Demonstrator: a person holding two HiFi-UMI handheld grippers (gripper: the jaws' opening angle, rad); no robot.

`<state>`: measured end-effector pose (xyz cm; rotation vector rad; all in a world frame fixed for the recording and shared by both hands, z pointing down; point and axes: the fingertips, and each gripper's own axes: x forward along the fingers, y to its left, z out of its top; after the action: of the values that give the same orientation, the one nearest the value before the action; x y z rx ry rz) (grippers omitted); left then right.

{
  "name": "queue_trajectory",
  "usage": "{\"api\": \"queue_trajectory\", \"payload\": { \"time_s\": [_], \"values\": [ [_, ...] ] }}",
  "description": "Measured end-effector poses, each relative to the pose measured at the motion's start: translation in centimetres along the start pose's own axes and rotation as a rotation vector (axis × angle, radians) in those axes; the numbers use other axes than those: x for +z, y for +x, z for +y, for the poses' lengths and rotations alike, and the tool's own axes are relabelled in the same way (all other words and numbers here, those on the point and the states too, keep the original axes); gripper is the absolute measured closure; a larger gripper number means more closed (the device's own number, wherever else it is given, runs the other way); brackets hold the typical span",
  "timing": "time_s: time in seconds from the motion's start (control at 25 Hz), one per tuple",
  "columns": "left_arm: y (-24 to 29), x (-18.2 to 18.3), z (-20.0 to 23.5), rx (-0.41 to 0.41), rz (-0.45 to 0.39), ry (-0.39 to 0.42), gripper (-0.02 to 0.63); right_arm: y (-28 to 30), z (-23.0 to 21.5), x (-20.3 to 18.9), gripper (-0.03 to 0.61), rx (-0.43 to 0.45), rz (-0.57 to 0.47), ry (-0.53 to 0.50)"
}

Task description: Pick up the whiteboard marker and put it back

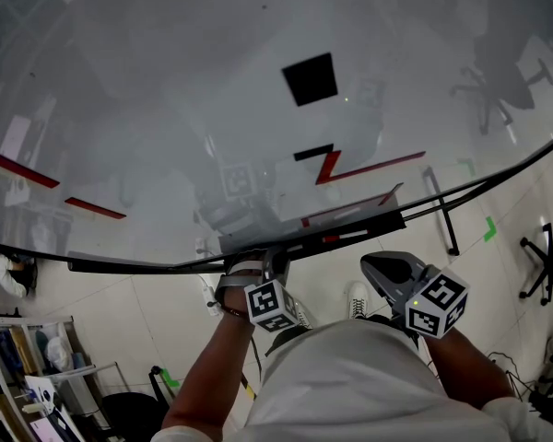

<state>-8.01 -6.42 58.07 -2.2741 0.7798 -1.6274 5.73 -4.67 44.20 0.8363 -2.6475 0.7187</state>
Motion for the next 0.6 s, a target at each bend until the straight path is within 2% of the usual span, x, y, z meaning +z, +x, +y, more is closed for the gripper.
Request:
{"api": "queue_trajectory", "payload": {
  "time_s": [0.2, 0.32, 0.44, 0.48, 0.6],
  "values": [
    [-0.4, 0.2, 0.3, 0.016, -0.012, -0.001, 0.552, 0.1, 0.2, 0.0, 0.577, 0.004, -0.002, -0.001],
    [-0.8, 0.4, 0.6, 0.031, -0.029, -0.037, 0.555, 0.2, 0.3, -0.3, 0.577, 0.008, -0.002, 0.003],
    [-1.8, 0.9, 1.0, 0.033, -0.076, -0.142, 0.576, 0.2, 0.5, -0.1, 0.577, 0.011, -0.005, 0.001],
    [-2.3, 1.2, 1.1, 0.029, -0.099, -0.193, 0.595, 0.3, 0.6, -0.1, 0.577, 0.013, -0.005, 0.001],
    [-3.5, 1.9, 1.7, 0.013, -0.168, -0.341, 0.597, 0.6, 0.8, 0.0, 0.577, 0.019, -0.003, -0.005]
  ]
}}
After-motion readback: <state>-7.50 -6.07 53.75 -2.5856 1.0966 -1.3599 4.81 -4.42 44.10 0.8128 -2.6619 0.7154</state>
